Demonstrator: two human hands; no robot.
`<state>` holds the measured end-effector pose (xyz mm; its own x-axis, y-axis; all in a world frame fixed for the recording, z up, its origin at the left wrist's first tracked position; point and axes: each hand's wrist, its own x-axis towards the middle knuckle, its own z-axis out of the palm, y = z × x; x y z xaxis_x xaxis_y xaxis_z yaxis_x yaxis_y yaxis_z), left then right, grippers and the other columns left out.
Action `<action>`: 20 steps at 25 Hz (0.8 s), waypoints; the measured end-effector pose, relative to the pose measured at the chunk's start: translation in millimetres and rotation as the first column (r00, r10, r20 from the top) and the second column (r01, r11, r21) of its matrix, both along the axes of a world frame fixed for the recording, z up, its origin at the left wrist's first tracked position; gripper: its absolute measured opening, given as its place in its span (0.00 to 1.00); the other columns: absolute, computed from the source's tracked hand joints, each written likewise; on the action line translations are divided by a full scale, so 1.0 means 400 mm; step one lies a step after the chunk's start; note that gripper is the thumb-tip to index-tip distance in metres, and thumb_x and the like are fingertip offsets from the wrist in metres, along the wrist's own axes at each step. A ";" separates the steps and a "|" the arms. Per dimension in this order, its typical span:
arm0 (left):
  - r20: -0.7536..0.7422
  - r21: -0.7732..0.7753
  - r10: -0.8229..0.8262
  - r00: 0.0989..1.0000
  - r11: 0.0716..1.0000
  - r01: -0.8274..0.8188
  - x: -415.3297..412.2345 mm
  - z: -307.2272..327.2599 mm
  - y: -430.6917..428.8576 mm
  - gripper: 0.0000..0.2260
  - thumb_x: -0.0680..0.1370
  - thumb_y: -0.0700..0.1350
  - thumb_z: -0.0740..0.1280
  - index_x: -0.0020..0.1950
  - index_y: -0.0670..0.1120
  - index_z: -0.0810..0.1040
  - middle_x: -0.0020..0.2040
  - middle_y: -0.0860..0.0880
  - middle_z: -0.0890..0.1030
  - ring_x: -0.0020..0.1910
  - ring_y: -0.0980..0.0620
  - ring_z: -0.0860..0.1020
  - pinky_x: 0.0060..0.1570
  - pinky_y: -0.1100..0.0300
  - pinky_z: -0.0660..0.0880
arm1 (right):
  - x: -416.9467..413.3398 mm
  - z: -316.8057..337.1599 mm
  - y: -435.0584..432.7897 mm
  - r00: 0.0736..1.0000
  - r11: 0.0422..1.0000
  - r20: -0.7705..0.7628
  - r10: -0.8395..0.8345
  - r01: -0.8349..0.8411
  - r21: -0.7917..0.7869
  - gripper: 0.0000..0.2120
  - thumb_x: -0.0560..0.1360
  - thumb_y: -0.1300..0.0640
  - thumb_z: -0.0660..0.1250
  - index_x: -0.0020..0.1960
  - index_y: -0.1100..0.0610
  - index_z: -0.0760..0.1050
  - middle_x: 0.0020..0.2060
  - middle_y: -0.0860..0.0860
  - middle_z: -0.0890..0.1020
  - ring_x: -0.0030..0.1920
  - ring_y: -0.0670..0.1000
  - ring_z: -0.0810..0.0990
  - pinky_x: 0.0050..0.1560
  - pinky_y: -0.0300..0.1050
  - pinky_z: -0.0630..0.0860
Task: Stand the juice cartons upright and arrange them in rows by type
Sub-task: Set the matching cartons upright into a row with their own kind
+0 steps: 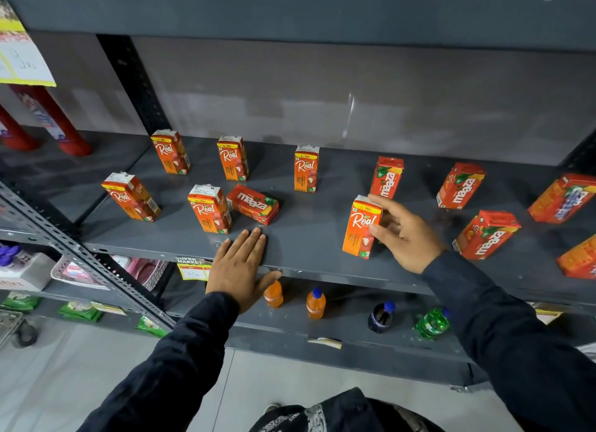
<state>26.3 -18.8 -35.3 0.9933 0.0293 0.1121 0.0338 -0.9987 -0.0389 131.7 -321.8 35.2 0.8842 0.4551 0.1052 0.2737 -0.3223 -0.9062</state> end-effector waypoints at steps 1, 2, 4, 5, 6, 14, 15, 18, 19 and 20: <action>0.002 -0.003 -0.001 1.000 1.000 0.001 0.000 0.000 -0.001 0.39 0.73 0.71 0.43 0.75 0.46 0.55 0.76 0.47 0.58 0.75 0.47 0.55 0.72 0.47 0.51 | -0.007 0.004 0.006 1.000 0.997 -0.023 -0.008 0.009 0.074 0.26 0.75 0.59 0.66 0.61 0.31 0.67 0.58 0.52 0.79 0.56 0.48 0.80 0.49 0.45 0.80; 0.006 -0.005 -0.002 1.000 1.000 0.002 0.000 0.000 -0.001 0.39 0.73 0.71 0.44 0.75 0.46 0.56 0.76 0.47 0.59 0.74 0.47 0.56 0.72 0.47 0.53 | -0.015 0.010 0.014 0.999 0.990 -0.050 -0.006 0.013 0.143 0.24 0.75 0.59 0.66 0.61 0.32 0.68 0.55 0.51 0.81 0.53 0.49 0.82 0.45 0.45 0.81; 0.010 -0.008 -0.008 1.000 1.000 0.008 0.000 0.000 -0.002 0.39 0.74 0.71 0.45 0.75 0.45 0.57 0.75 0.47 0.60 0.74 0.47 0.57 0.72 0.47 0.54 | -0.033 0.031 0.034 0.997 0.973 -0.078 0.030 -0.011 0.232 0.23 0.75 0.58 0.66 0.61 0.33 0.70 0.49 0.49 0.84 0.50 0.51 0.83 0.42 0.48 0.82; 0.015 -0.013 -0.011 1.000 1.000 0.011 -0.001 0.000 -0.002 0.39 0.74 0.71 0.45 0.75 0.45 0.58 0.75 0.47 0.61 0.74 0.46 0.57 0.71 0.46 0.54 | -0.041 0.044 0.045 0.995 0.966 -0.076 0.057 -0.035 0.256 0.22 0.75 0.57 0.67 0.60 0.33 0.70 0.48 0.47 0.84 0.50 0.51 0.83 0.43 0.49 0.82; 0.022 -0.020 -0.013 1.000 1.000 0.013 -0.001 -0.001 -0.002 0.39 0.74 0.70 0.46 0.74 0.45 0.59 0.75 0.46 0.61 0.74 0.46 0.58 0.71 0.46 0.55 | -0.049 0.059 0.055 0.994 0.960 -0.069 0.084 -0.062 0.272 0.21 0.74 0.55 0.67 0.60 0.33 0.70 0.48 0.46 0.85 0.50 0.52 0.83 0.43 0.51 0.82; 0.022 0.006 0.000 1.000 1.000 -0.001 0.001 -0.007 0.000 0.39 0.73 0.71 0.42 0.75 0.46 0.56 0.76 0.48 0.58 0.74 0.48 0.55 0.71 0.49 0.50 | -0.077 0.108 0.102 0.987 0.945 -0.046 0.151 -0.131 0.298 0.22 0.71 0.52 0.69 0.61 0.37 0.70 0.48 0.45 0.84 0.51 0.51 0.83 0.45 0.49 0.82; 0.025 0.006 0.000 1.000 1.000 0.000 0.002 -0.008 0.000 0.40 0.73 0.71 0.42 0.75 0.46 0.56 0.76 0.48 0.58 0.74 0.48 0.55 0.71 0.49 0.51 | -0.073 0.105 0.112 0.990 0.950 -0.029 0.141 -0.127 0.284 0.22 0.72 0.54 0.69 0.61 0.36 0.70 0.49 0.44 0.84 0.53 0.50 0.82 0.46 0.46 0.81; 0.026 -0.005 -0.008 1.000 1.000 0.008 0.003 -0.009 0.003 0.40 0.73 0.71 0.42 0.75 0.46 0.56 0.76 0.47 0.58 0.74 0.48 0.55 0.71 0.49 0.50 | -0.045 0.076 0.164 0.993 0.980 0.041 0.108 -0.113 0.166 0.26 0.74 0.61 0.68 0.61 0.33 0.70 0.56 0.43 0.80 0.57 0.44 0.79 0.51 0.41 0.79; 0.023 -0.006 -0.012 1.000 1.000 0.012 0.004 -0.010 0.005 0.40 0.73 0.71 0.42 0.75 0.46 0.55 0.76 0.48 0.58 0.75 0.48 0.55 0.71 0.49 0.49 | -0.034 0.062 0.187 0.993 0.987 0.046 0.109 -0.113 0.118 0.27 0.74 0.61 0.67 0.60 0.30 0.69 0.59 0.45 0.79 0.58 0.43 0.78 0.53 0.42 0.79; 0.020 -0.005 -0.015 1.000 1.000 0.015 0.005 -0.010 0.007 0.40 0.73 0.71 0.42 0.75 0.46 0.55 0.76 0.48 0.57 0.75 0.48 0.54 0.71 0.50 0.48 | -0.024 0.046 0.210 0.993 0.991 0.047 0.107 -0.110 0.073 0.28 0.75 0.61 0.66 0.59 0.28 0.68 0.61 0.47 0.78 0.59 0.44 0.78 0.54 0.45 0.79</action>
<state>28.1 -15.9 -39.5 0.9912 0.0151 0.1317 0.0196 -0.9993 -0.0329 122.0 -237.8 53.5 0.8241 0.5374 0.1792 0.3423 -0.2203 -0.9134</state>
